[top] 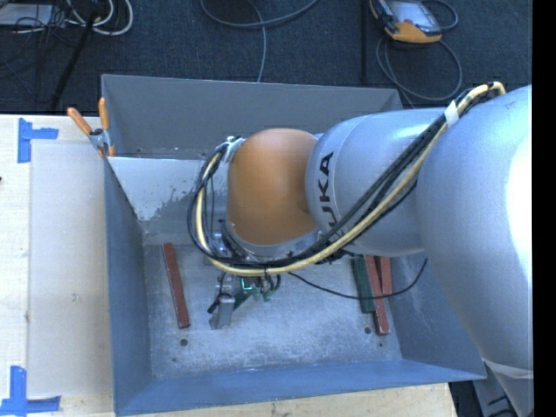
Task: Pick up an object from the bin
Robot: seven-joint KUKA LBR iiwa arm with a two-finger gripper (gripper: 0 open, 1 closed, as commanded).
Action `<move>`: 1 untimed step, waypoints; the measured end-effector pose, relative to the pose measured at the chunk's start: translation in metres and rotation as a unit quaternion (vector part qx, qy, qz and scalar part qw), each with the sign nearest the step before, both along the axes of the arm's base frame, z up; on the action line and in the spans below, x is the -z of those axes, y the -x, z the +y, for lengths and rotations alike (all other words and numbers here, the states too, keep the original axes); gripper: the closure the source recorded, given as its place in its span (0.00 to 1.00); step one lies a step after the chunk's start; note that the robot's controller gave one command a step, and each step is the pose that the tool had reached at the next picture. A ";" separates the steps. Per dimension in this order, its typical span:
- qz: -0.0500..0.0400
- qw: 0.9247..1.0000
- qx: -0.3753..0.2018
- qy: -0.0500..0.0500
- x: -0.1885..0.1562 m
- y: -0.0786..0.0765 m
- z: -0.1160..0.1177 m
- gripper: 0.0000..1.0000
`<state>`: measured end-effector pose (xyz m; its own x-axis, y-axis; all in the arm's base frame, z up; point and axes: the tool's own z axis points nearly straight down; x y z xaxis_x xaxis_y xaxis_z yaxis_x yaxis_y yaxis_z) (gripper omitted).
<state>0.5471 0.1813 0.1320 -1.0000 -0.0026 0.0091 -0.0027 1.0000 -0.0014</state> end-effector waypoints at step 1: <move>-0.002 0.999 -0.044 0.000 0.051 -0.029 -0.072 0.00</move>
Offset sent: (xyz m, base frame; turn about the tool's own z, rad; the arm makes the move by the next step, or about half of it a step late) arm 0.0295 -0.0680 -0.0476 -0.0920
